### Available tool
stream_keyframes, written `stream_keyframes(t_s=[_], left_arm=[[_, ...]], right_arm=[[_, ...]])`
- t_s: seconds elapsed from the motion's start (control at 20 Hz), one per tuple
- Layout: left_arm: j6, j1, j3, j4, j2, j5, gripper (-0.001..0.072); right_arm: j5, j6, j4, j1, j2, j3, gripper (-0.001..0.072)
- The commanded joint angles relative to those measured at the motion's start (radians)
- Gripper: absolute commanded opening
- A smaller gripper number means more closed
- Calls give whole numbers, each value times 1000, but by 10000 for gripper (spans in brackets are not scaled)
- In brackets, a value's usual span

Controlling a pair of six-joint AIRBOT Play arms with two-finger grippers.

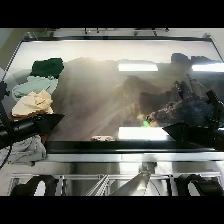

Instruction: Fold the shirts.

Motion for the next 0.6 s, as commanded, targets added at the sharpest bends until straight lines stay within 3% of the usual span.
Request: stream_keyframes(t_s=[0.0,0.1,0.2,0.3,0.4,0.45,0.5,0.55], left_arm=[[0,1,0,-8,1,-5,13],[5,-8,0,-4,0,-74,12],[3,-8,12,8,-8,-239,4],[-22,42,149,179,-129,-379,4],[-21,120,389,294,-381,-314,38],[-21,149,514,301,-521,-264,267],[-21,166,640,304,-662,-213,543],[-21,174,782,319,-811,-164,712]], right_arm=[[-13,1,0,1,0,-1,33],[-44,1,0,1,-1,-1,33],[-80,1,5,1,0,-1,33],[-121,1,11,1,-2,-1,33],[-153,1,11,1,-13,-1,33],[-161,1,10,1,-21,-1,33],[-161,1,10,1,-32,-1,33],[-161,1,11,1,-45,-1,33]])
